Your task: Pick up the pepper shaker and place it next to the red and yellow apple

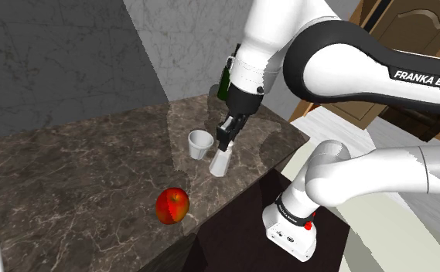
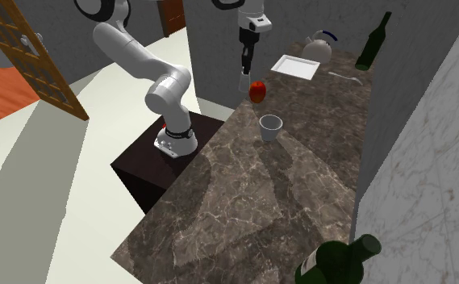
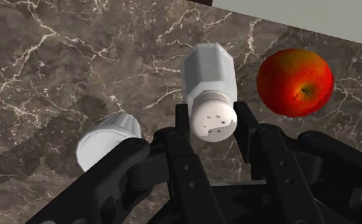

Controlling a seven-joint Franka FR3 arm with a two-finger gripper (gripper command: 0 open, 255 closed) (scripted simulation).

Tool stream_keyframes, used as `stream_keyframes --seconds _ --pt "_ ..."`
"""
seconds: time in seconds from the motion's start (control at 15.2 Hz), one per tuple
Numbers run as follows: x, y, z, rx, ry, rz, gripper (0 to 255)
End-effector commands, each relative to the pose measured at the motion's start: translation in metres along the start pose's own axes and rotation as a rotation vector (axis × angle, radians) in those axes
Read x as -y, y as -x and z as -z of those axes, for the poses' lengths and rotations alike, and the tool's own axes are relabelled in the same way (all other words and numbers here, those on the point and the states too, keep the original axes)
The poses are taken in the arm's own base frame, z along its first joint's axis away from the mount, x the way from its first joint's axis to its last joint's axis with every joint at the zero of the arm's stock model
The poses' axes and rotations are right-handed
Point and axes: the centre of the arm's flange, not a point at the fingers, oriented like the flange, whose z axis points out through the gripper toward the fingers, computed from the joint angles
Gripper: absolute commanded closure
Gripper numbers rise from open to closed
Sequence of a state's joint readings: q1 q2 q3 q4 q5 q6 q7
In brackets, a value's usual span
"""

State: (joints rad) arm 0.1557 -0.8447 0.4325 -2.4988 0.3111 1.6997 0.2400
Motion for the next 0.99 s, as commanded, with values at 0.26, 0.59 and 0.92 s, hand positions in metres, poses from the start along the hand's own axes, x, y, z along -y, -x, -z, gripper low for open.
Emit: stream_keyframes --seconds 0.26,0.59,0.92 --pt "0.001 0.000 -0.031 -0.001 0.000 0.000 255" --pt "0.001 0.000 -0.058 -0.001 0.000 0.000 255" --pt "0.001 0.000 -0.084 -0.001 0.000 0.000 255"
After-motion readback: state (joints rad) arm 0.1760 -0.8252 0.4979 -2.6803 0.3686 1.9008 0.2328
